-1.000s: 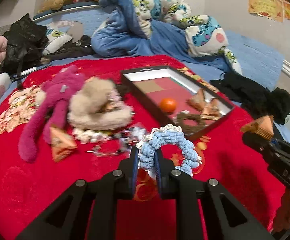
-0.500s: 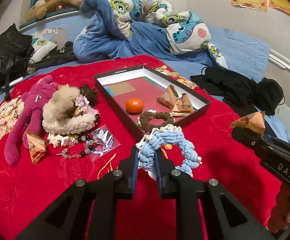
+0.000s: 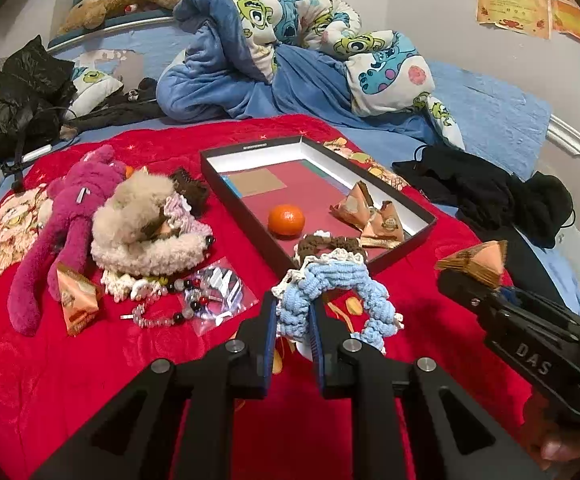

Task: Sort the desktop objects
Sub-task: 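Carry the blue scrunchie and snack packet over the black box with both grippers, then lower the packet into the box and open the right gripper while the left holds the scrunchie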

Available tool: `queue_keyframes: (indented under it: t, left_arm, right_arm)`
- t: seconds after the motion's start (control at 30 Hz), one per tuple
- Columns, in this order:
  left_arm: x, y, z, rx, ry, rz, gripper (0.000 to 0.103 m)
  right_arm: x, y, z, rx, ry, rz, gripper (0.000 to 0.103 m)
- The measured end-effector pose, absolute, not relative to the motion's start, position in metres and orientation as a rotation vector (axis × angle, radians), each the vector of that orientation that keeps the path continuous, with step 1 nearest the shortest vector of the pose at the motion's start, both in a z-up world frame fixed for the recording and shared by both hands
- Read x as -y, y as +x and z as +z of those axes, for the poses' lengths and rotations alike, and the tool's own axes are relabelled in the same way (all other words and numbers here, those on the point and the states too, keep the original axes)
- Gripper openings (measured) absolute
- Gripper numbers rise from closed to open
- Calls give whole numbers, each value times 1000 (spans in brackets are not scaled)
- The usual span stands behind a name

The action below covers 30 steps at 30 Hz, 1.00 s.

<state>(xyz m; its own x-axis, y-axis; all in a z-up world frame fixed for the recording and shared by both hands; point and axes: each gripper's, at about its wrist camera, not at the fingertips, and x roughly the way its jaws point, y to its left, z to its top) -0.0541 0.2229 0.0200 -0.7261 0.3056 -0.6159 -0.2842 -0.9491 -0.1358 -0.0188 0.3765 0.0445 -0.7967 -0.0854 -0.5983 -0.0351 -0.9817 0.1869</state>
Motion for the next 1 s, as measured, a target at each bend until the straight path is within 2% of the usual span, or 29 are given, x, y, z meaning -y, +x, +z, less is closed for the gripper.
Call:
queue_keyframes:
  t: [0.2,0.37,0.67,1.0]
  left_arm:
    - [-226,-71,20,16,-964,2666,16]
    - [-231,-85,17,3,-972,2661,16]
    - [-247,-108,12,6,-935,2686,16]
    - [-267,-141,-3,-19,-984,2669,16]
  right_arm:
    - [-379,-41,42,413,972,-2898,23]
    - [-373,-58,40,374,978,-2902,23]
    - [-387,-88,34,458,962,-2899,23]
    - [-389,-114,27,377,1033,-2935,23]
